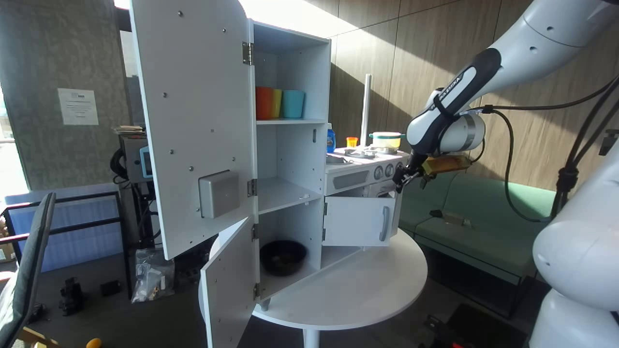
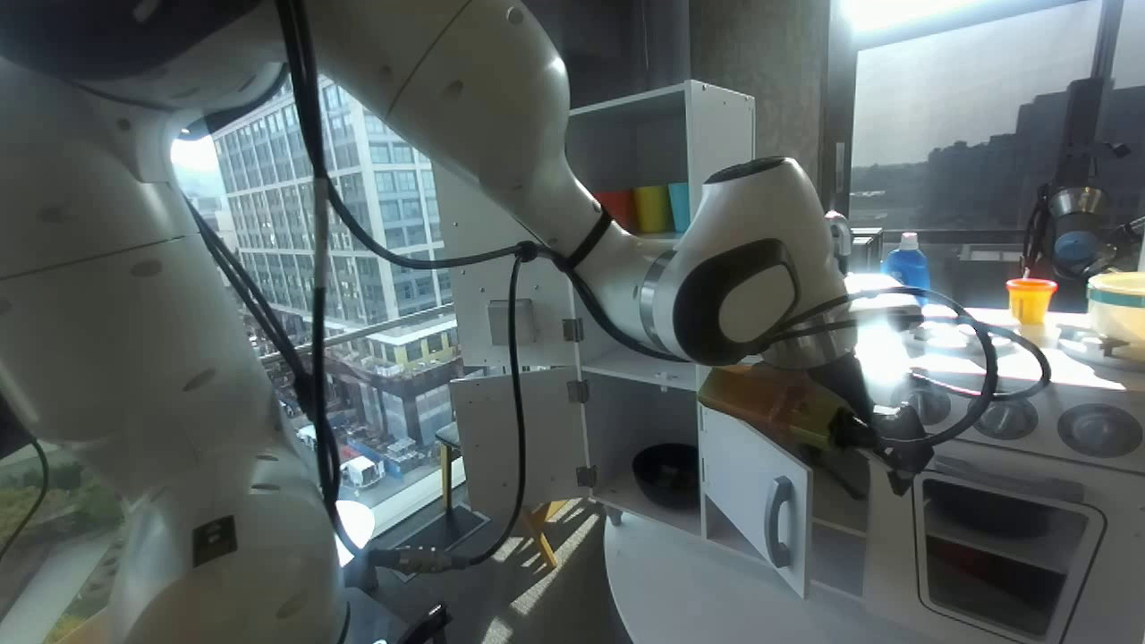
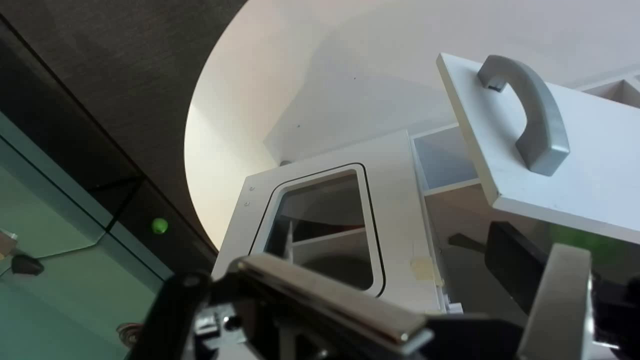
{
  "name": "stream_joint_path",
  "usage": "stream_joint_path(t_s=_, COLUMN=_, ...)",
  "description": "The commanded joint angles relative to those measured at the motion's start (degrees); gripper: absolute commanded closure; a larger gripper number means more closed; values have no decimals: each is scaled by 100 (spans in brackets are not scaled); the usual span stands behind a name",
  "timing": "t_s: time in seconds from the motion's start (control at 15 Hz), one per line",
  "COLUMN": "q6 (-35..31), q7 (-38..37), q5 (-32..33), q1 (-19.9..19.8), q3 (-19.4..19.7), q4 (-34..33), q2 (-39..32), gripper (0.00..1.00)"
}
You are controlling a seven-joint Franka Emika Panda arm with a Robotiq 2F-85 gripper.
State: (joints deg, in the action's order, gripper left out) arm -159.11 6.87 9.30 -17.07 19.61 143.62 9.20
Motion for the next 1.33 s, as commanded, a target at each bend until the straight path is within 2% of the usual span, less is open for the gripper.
stream_joint_path(t_s=0.0, q6=-1179, q7=385, q5=-542, q1=131, q3=62, q4=404, q2=278, gripper=0)
stream_joint_path(t_s=0.07, q6=-1401, q7=448, q5=-667, q1=257, q3=139, q4=418, q2=216, gripper=0)
stream_joint_path(t_s=0.13, q6=-1521, q7=250, q5=-708, q1=331, q3=-16, q4=212, q2=-63, gripper=0)
stream_joint_path(t_s=0.33, q6=-1945, q7=142, q5=-804, q1=573, q3=-156, q4=-18, q2=-516, gripper=0)
stream_joint_path(t_s=0.47, q6=-1886, q7=-57, q5=-613, q1=436, q3=-374, q4=-229, q2=-815, gripper=0)
stream_joint_path(t_s=0.6, q6=-1967, q7=-111, q5=-520, q1=395, q3=-418, q4=-407, q2=-1109, gripper=0)
stream_joint_path(t_s=0.93, q6=-1249, q7=-534, q5=395, q1=516, q3=41, q4=-751, q2=-1472, gripper=0)
stream_joint_path(t_s=1.13, q6=-679, q7=-470, q5=940, q1=541, q3=176, q4=-601, q2=-1353, gripper=0)
stream_joint_path(t_s=1.27, q6=-532, q7=-376, q5=1264, q1=532, q3=199, q4=-440, q2=-1272, gripper=0)
